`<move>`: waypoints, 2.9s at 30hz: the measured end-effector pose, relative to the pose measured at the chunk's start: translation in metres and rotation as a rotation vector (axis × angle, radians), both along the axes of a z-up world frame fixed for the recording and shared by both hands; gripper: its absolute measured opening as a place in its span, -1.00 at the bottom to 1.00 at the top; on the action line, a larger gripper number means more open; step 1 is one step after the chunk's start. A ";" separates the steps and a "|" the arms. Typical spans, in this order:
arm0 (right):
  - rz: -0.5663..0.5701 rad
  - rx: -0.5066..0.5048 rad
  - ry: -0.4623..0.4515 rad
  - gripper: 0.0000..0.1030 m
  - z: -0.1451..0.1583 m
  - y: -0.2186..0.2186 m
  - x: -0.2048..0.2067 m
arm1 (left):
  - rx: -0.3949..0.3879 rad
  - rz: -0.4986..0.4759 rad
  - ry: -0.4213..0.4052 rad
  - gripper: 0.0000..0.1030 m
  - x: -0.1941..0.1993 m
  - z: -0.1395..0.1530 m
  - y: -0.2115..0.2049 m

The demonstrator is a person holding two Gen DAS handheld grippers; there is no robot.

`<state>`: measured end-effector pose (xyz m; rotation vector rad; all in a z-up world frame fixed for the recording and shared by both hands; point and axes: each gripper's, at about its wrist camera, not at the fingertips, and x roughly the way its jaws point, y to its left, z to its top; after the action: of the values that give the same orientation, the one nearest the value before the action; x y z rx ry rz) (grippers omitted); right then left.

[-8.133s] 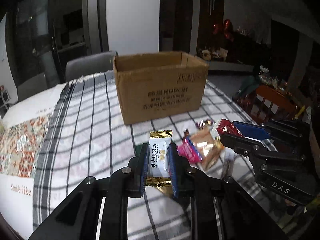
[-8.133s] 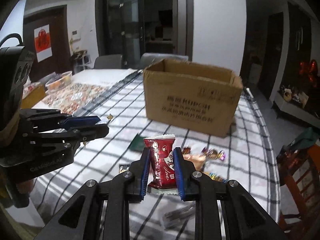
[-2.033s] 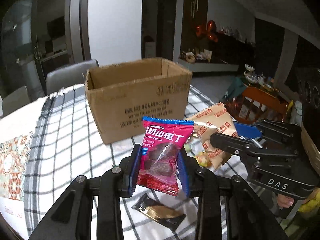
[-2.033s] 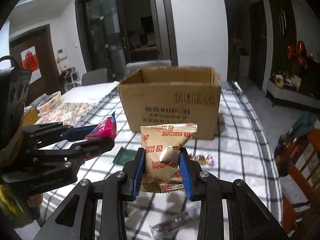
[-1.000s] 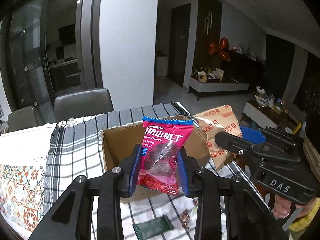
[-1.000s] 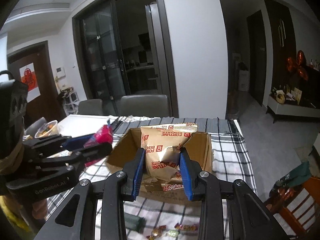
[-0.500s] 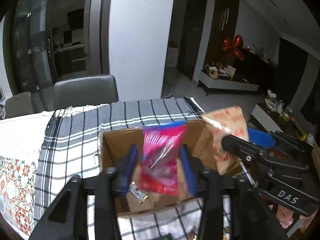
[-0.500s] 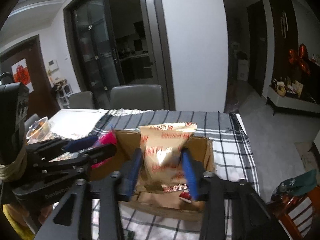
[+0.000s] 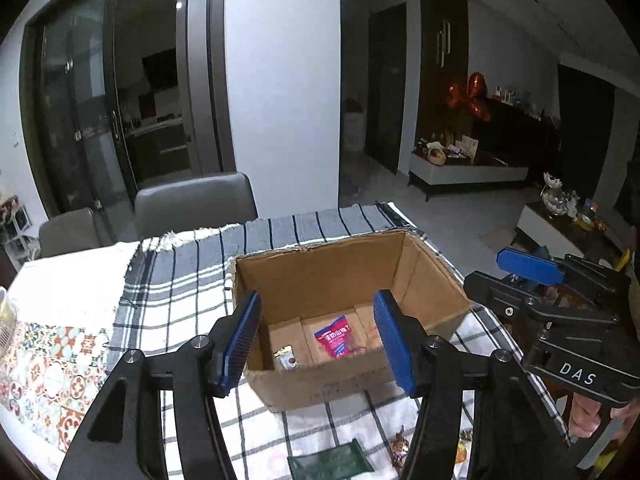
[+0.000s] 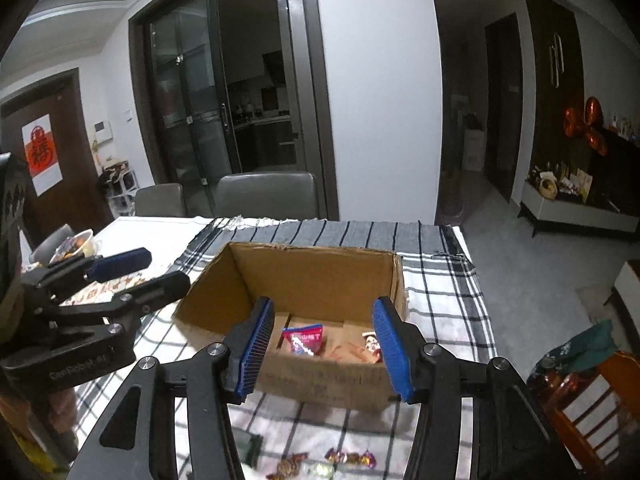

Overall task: Organize snacks
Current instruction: 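Move both open tools back toward the remaining candies, then grasp the wrapped candy with the left tool while the right tool grasps the yellow pouch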

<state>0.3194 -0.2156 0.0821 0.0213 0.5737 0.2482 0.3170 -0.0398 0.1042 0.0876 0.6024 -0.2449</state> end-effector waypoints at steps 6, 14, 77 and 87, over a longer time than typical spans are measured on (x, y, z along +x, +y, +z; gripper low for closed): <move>0.008 0.027 -0.007 0.02 -0.001 -0.005 -0.032 | 0.000 -0.047 -0.018 0.12 -0.036 0.003 -0.002; 0.027 0.017 0.006 0.01 -0.022 -0.010 -0.072 | 0.005 -0.124 -0.007 0.12 -0.071 -0.021 -0.014; 0.049 0.007 0.399 -0.44 -0.191 -0.014 -0.068 | 0.043 -0.287 0.442 -0.55 -0.025 -0.208 -0.070; 0.045 -0.001 0.368 -0.62 -0.183 -0.013 -0.071 | 0.047 -0.272 0.412 -0.55 -0.037 -0.194 -0.065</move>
<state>0.2487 -0.2286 -0.1005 0.0535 0.9416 0.2897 0.2805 -0.1046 -0.0901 0.1671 1.0076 -0.5195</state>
